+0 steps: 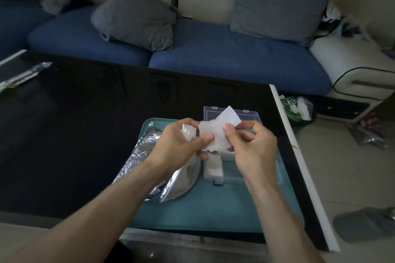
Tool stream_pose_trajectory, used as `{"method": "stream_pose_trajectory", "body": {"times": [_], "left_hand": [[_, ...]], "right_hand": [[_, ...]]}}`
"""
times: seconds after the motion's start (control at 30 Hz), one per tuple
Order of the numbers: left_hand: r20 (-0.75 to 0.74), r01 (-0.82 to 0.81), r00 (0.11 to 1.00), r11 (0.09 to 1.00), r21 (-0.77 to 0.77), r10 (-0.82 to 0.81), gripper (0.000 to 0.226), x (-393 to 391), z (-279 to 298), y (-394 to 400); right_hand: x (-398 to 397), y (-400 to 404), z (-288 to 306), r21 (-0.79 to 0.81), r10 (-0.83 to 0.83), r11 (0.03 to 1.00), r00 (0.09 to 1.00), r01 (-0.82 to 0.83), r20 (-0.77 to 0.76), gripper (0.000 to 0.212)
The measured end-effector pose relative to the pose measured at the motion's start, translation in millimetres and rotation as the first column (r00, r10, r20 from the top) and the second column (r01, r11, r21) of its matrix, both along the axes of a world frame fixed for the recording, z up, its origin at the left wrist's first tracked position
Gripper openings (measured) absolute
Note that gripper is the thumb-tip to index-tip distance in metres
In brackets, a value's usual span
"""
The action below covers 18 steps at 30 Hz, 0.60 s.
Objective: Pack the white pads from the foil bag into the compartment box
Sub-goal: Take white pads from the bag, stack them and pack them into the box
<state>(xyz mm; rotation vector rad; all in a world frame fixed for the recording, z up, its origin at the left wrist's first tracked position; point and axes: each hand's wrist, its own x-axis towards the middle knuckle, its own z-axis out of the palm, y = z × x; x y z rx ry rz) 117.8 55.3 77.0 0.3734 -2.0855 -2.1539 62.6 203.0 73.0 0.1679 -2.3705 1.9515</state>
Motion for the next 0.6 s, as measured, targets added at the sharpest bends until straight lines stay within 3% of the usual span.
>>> {"method": "stream_pose_trajectory", "body": {"times": [0.2,0.4,0.47,0.6], "left_hand": [[-0.011,-0.036,0.999,0.996,0.086,0.037,0.021,-2,-2,4],[0.047,-0.135,0.989,0.989,-0.067,0.139,0.016,-8,-17,-9],[0.046,-0.13,0.99,0.983,-0.133,0.137,0.013,-9,-17,-13],[0.026,-0.023,0.999,0.982,-0.189,0.028,0.012,-7,-13,-13]], "right_hand": [[6,-9,-4,0.049,-0.031,0.998,0.999,0.03,0.021,0.017],[-6,7,8,-0.012,0.029,1.0,0.998,-0.028,0.059,0.011],[-11,21,19,-0.007,0.145,0.989,0.986,-0.145,0.084,0.012],[-10,28,25,0.19,0.334,0.907,0.917,-0.376,0.217,0.017]]}}
